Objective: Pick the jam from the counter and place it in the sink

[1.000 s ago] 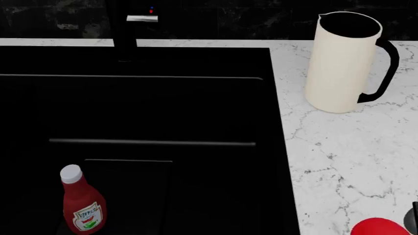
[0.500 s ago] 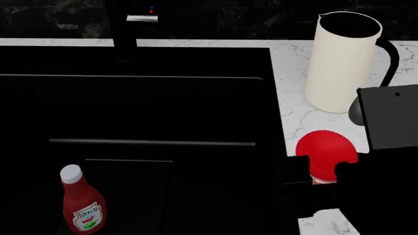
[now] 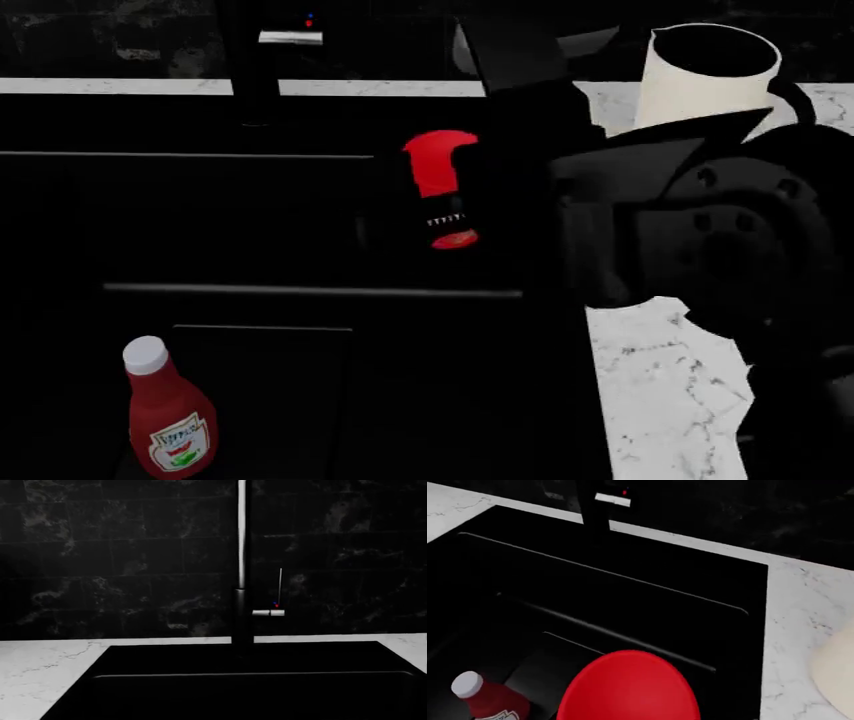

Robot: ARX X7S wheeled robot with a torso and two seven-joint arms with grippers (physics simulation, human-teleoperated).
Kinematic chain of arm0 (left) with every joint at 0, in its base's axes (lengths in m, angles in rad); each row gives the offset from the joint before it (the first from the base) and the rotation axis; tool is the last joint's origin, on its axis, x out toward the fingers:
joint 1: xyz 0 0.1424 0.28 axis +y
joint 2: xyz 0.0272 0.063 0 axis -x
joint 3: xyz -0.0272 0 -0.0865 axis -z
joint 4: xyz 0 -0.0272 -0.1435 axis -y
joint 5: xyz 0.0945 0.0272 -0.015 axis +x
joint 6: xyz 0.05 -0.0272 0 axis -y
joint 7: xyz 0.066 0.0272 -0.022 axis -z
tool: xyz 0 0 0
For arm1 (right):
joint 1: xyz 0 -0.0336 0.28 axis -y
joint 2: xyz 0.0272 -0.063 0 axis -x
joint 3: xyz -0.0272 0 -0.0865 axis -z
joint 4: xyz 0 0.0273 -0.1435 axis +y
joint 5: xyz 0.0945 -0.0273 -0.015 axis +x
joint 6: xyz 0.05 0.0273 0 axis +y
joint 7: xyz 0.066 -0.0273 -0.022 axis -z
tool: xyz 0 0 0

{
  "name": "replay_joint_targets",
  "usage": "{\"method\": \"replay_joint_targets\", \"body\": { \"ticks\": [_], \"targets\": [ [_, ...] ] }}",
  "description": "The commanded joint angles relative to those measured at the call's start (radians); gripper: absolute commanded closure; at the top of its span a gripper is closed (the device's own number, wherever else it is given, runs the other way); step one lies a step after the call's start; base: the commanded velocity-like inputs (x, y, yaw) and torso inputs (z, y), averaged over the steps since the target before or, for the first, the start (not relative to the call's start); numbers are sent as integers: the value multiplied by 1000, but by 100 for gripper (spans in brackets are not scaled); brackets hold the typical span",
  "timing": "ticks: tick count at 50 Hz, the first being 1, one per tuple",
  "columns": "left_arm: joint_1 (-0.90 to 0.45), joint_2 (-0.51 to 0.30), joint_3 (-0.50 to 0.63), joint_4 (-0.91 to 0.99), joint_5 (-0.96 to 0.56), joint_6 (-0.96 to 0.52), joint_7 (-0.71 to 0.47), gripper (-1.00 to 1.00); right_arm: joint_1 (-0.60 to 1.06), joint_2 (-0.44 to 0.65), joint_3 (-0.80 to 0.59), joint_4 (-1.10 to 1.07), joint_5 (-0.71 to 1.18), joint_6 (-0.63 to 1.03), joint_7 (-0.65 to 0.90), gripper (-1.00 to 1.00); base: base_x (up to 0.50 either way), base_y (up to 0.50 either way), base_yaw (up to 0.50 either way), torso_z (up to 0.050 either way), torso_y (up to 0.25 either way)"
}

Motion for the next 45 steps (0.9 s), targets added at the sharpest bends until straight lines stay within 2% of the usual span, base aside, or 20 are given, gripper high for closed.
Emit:
{"method": "replay_joint_targets", "body": {
  "ticks": [1,8,15,19,31,45],
  "targets": [
    [5,21,-12,-21,28,25,15,-100,88,-236,-206,344,-362,-224,-410,100,0,0,0,0,0],
    [10,21,-5,-32,31,40,17,-100,99,-386,-293,637,-462,-388,-584,100,0,0,0,0,0],
    [8,22,-9,-27,24,38,15,-100,109,-391,-753,685,-21,-618,-543,100,0,0,0,0,0],
    [7,20,-17,-16,16,28,11,-100,93,-391,-877,682,92,-676,-540,100,0,0,0,0,0],
    [1,15,-20,-4,8,21,5,-100,28,-391,-911,669,97,-672,-535,100,0,0,0,0,0],
    [-7,8,-24,3,-2,12,-2,-100,-21,-391,-909,679,73,-587,-549,100,0,0,0,0,0]
  ]
}}
